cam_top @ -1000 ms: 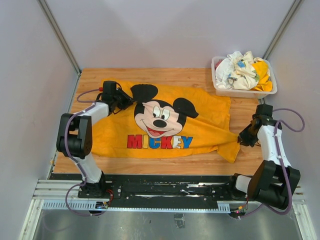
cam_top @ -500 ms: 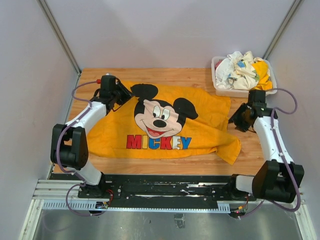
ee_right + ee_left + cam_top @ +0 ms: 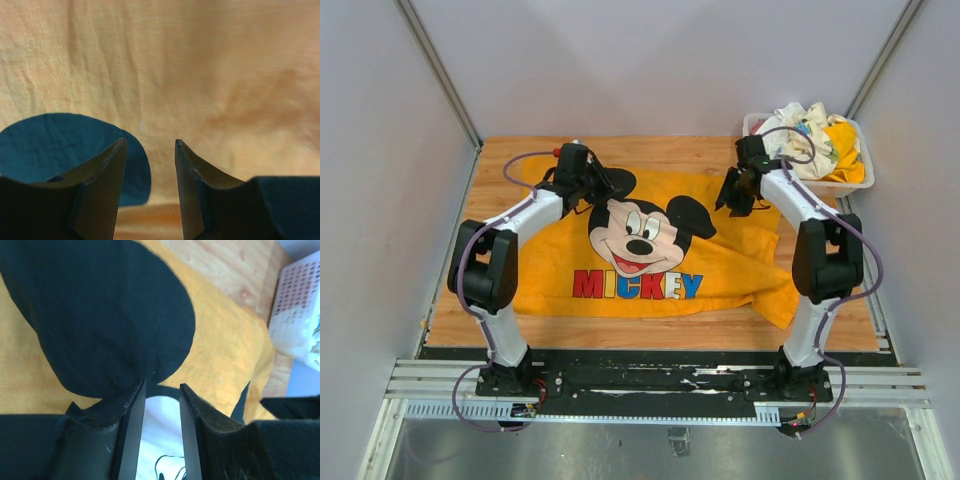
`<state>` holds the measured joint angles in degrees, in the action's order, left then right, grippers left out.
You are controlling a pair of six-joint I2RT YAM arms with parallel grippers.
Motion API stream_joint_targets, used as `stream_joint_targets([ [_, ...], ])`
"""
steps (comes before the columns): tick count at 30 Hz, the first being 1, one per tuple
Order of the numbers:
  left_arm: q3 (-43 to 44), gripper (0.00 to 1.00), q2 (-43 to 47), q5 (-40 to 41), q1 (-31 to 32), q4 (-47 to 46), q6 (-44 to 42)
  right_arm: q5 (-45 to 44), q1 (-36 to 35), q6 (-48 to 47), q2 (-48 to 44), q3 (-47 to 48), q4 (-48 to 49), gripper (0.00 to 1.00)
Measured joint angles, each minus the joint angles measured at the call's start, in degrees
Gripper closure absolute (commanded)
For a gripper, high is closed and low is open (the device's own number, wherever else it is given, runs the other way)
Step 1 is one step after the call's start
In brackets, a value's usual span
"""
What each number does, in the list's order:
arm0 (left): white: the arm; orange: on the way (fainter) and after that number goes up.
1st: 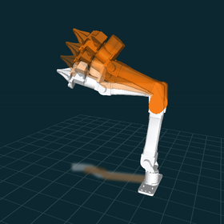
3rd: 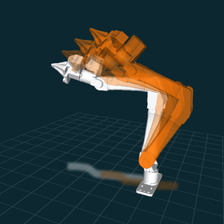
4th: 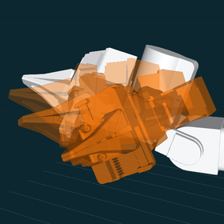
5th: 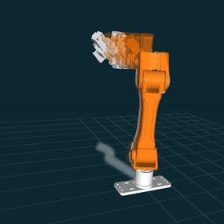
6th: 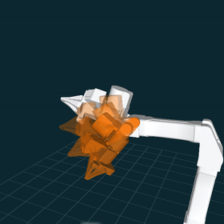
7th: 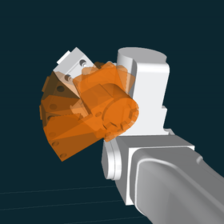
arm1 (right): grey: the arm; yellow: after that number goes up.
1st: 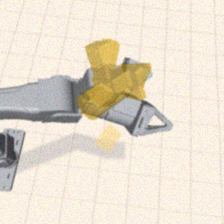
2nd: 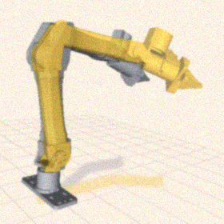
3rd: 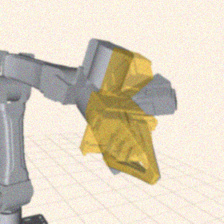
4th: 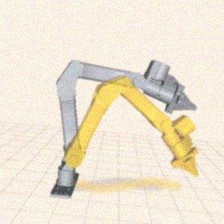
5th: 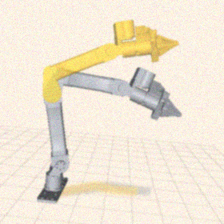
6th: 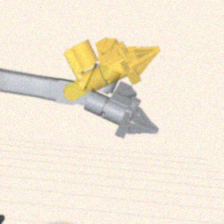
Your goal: Remove the trousers from the hanger
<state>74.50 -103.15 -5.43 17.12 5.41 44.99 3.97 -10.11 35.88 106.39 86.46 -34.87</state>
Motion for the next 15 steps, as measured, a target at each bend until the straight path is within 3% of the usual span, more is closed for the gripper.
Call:
stream_joint_targets([
  [10,-6.1,0.61,-2.25,-0.22,0.81,-2.08,1.75,2.36,-9.42,-1.53,15.52,9.88,-0.7,0.55],
  [15,-8.15,0.61,-1.55,0.24,-4.17,-2.6,1.75,3.02,-13.51,-2.23,22.16,20.22,-3.08,0.54],
])
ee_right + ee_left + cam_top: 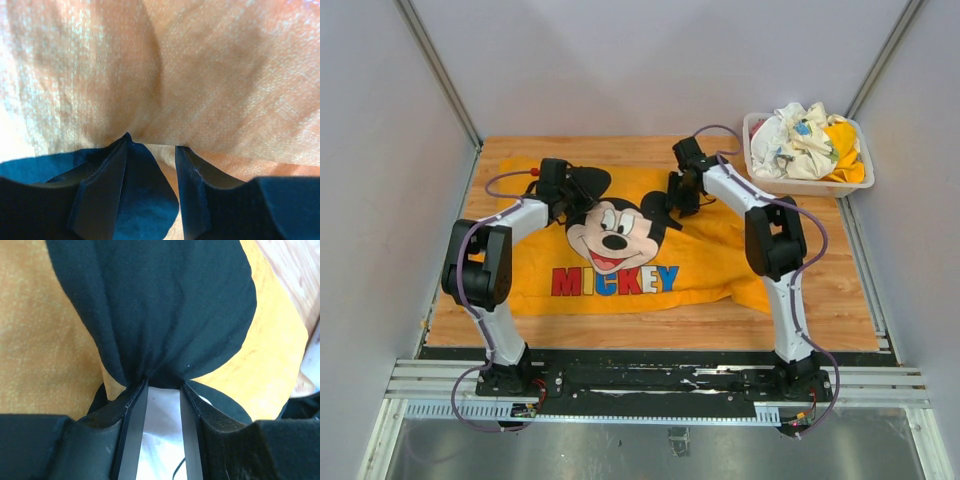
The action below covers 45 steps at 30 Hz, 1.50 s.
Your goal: Remove the trousers from the hanger
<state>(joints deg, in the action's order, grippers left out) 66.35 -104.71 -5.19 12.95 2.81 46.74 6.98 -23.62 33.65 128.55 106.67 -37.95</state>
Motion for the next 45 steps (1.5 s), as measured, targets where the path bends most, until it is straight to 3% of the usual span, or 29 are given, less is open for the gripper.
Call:
stream_joint_targets([
  [6,-2.38,0.61,2.89,0.9,-8.57,1.09,-2.01,3.08,-5.14,0.33,5.92,7.41,0.57,0.52],
  [10,-2.4,0.61,3.69,1.68,-9.79,2.25,-4.17,3.32,-5.92,0.5,5.79,6.36,0.15,0.51],
  [24,-2.4,0.61,7.37,1.84,-9.66,6.91,-7.67,-3.82,5.77,-0.72,-9.68,-4.48,-1.05,0.5],
  [38,-2.43,0.61,14.69,1.51,-9.64,11.91,-8.0,-5.6,6.32,-0.5,-0.63,-3.76,-0.96,0.48],
  [45,-3.93,0.6,16.63,1.57,-9.53,13.35,-8.02,-10.25,8.2,-0.94,6.69,8.37,-3.89,0.48],
])
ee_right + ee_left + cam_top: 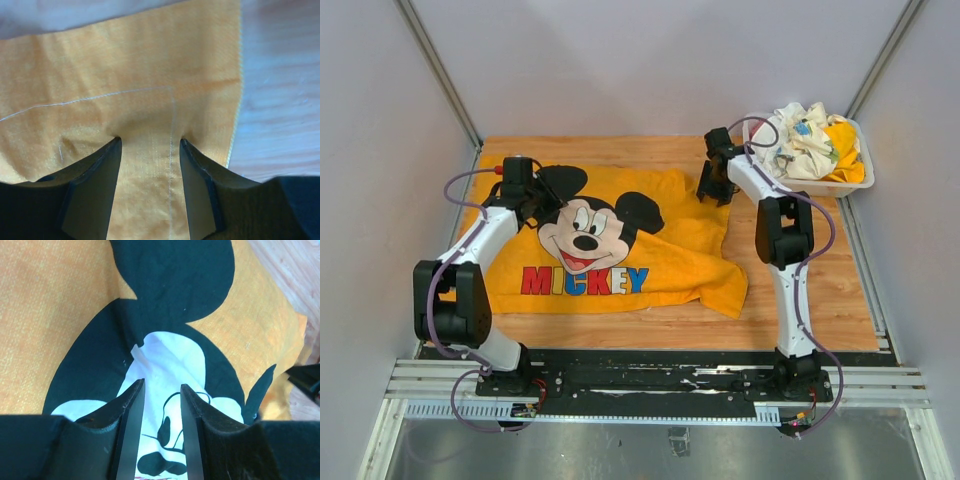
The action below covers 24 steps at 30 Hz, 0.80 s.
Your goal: Remove the trousers from the hanger
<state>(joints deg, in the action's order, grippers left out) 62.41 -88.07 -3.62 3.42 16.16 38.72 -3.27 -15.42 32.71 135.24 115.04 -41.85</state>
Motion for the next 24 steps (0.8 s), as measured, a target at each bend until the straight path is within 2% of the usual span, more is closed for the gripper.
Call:
stream_joint_targets([
  [8,-0.44,0.6,1.22,0.81,0.04,2.01,-1.27,-4.07,3.63,-0.92,6.64,11.06,-0.2,0.47],
  [16,-0.44,0.6,1.44,1.46,0.04,3.45,-2.12,-4.46,3.65,-3.65,9.33,15.91,-1.66,0.47],
  [20,-0.44,0.6,1.55,1.51,0.04,3.74,-2.32,-2.29,3.87,-5.09,6.19,10.56,1.18,0.45],
  [24,-0.44,0.6,2.95,1.51,0.09,4.24,-2.32,-0.96,3.96,-6.01,-2.69,-2.38,3.1,0.43],
])
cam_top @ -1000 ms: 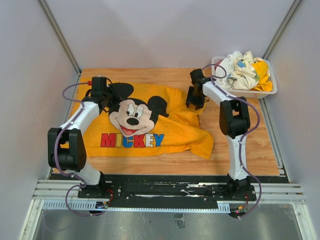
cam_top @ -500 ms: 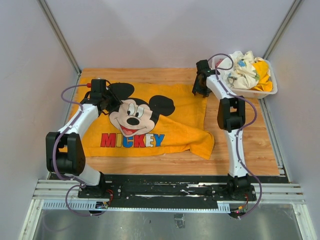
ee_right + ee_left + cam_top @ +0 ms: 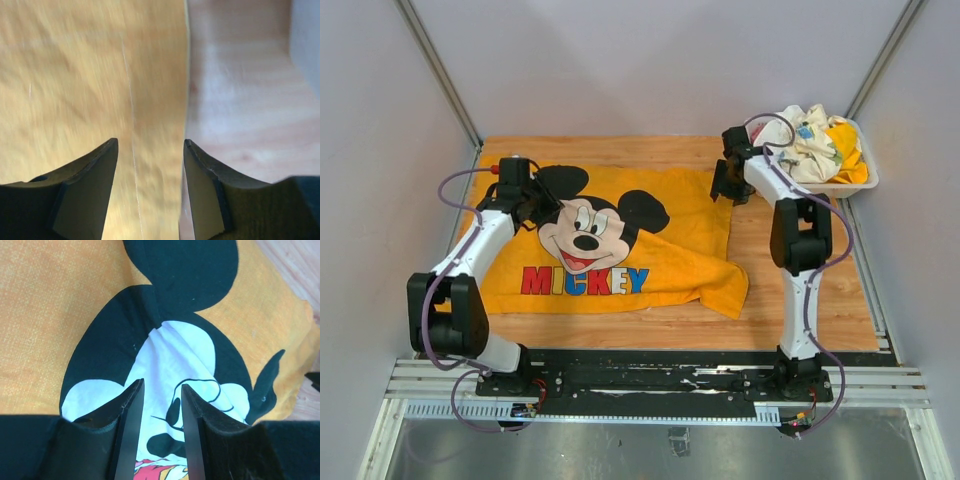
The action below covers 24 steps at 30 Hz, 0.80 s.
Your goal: Remove the trousers from the hanger
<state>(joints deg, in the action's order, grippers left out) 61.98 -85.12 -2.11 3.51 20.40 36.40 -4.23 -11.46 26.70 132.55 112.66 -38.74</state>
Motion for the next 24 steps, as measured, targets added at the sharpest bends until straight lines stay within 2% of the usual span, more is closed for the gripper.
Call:
stream_joint_targets([
  [7,0.0,0.59,4.66,0.07,0.76,0.72,-0.04,3.56,0.17,0.35,-23.39,-22.03,3.54,0.42],
  [11,-0.5,0.59,6.75,0.15,2.23,0.83,-0.02,7.19,0.17,1.42,-32.74,-34.42,7.65,0.42],
  [18,-3.58,0.59,9.05,0.15,4.52,1.55,0.02,12.85,0.17,3.1,-34.27,-50.73,14.03,0.41],
  [24,-4.9,0.59,11.72,0.61,4.92,3.34,0.0,16.2,0.17,4.9,-33.4,-53.51,20.81,0.41],
])
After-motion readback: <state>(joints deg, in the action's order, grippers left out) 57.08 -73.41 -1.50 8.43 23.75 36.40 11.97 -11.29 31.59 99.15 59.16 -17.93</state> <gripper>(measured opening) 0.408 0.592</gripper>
